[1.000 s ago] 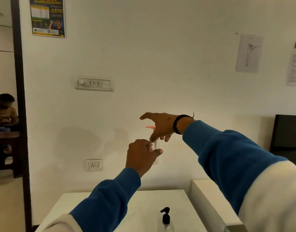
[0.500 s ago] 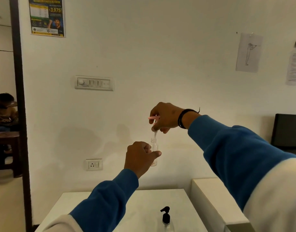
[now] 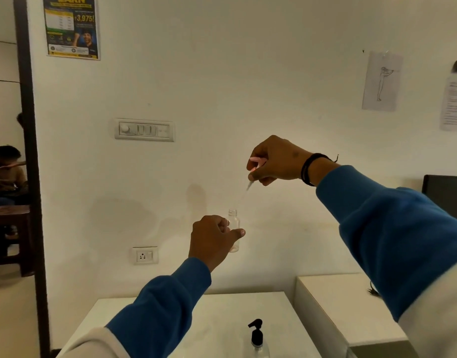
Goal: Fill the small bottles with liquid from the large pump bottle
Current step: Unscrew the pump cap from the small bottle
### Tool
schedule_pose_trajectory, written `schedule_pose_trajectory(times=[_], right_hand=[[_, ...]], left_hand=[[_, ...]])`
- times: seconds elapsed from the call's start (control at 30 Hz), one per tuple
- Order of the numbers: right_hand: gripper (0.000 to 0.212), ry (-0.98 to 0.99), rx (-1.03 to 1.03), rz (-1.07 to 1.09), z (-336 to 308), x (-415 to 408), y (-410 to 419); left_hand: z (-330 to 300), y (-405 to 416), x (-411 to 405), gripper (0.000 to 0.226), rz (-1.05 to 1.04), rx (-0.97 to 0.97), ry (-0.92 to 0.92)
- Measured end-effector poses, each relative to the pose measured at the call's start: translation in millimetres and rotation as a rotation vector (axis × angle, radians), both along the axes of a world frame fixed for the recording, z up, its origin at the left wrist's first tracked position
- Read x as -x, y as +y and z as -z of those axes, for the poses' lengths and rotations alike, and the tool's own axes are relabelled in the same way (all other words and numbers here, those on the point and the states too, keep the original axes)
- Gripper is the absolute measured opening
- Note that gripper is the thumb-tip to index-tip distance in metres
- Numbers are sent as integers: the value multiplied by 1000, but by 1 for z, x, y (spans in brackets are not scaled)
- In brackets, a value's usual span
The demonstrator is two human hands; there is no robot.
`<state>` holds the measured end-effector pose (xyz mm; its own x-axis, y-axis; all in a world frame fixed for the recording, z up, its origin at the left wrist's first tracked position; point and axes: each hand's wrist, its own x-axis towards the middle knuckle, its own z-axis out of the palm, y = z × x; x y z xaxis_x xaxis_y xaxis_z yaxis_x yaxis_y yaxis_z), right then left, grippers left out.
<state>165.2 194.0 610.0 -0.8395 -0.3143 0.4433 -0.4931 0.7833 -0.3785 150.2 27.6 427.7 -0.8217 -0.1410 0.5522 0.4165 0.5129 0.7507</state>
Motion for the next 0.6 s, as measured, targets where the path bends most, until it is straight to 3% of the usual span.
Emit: schedule_pose_trajectory(times=[0.27,0.6], right_hand=[[16,121,159,21,29,-1,12],[15,268,518,136,143,9,-13]], left_hand=[[0,-6,0,45,-18,-51,11],[39,-15,10,34,-3,-85,-11]])
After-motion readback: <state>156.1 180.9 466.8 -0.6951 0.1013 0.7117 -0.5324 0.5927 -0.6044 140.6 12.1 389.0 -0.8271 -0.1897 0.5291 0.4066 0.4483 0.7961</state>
